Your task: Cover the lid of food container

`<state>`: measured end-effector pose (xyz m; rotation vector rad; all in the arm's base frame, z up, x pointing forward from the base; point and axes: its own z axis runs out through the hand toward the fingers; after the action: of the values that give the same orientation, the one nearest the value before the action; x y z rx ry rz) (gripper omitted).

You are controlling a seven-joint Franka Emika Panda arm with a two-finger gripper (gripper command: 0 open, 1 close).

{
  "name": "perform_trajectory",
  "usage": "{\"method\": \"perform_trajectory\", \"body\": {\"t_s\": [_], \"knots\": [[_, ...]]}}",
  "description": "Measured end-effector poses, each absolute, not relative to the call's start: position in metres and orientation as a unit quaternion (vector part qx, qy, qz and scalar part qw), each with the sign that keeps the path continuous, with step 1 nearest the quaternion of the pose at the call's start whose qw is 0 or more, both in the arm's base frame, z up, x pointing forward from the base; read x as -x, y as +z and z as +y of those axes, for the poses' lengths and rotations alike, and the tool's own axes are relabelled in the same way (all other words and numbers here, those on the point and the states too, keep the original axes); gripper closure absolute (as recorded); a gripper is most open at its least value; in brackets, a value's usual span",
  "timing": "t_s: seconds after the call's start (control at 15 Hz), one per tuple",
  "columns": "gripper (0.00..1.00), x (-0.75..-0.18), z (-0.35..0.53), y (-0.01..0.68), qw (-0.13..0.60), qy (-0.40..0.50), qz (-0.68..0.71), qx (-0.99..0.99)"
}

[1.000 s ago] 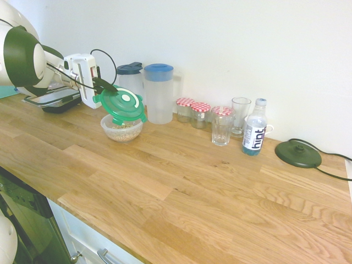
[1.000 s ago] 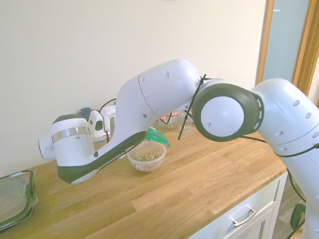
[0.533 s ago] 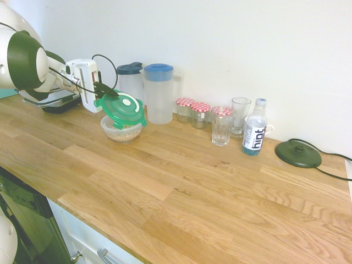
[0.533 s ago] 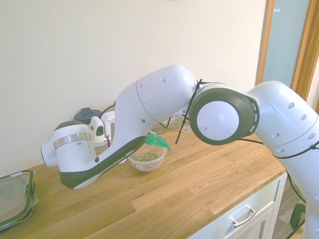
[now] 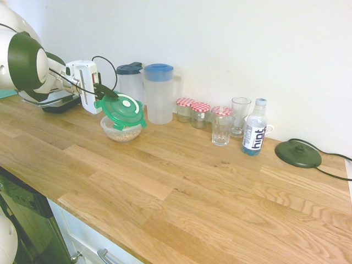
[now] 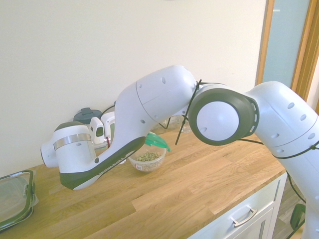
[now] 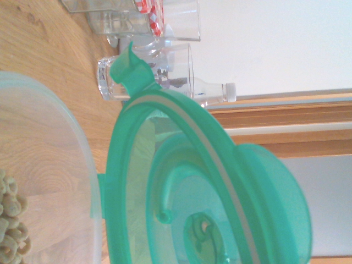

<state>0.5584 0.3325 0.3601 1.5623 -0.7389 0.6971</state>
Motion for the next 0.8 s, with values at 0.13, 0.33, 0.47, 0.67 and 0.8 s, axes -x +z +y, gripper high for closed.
{"method": "perform_trajectory", "body": {"t_s": [0.13,0.33,0.47,0.67,0.8], "knots": [[1.00,-0.5550,0.3376,0.3603,0.596,0.302,-0.315,-0.674],[1.00,-0.5519,0.3415,0.3611,0.598,0.303,-0.311,-0.674],[0.00,-0.5513,0.3424,0.3604,0.599,0.302,-0.309,-0.674],[0.00,-0.5513,0.3427,0.3568,0.601,0.300,-0.306,-0.675],[0.00,-0.5514,0.3434,0.3546,0.601,0.299,-0.303,-0.676]]}}
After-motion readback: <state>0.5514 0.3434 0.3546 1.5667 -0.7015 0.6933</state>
